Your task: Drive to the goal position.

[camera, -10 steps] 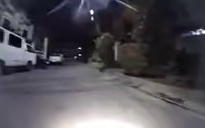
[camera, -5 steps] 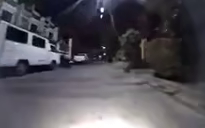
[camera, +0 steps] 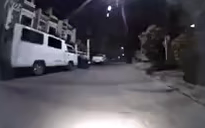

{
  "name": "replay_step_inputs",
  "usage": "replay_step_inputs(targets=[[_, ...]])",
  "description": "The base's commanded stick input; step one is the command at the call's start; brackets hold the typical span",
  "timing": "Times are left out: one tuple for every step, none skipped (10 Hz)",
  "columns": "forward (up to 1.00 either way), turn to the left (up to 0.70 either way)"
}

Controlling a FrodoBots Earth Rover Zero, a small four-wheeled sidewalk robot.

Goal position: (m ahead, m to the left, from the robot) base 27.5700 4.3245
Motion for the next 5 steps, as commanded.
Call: replay_step_inputs(targets=[[1.00, -0.39], [1.00, -0.39], [1.00, -0.39], [1.00, -0.39], [1.00, -0.39]])
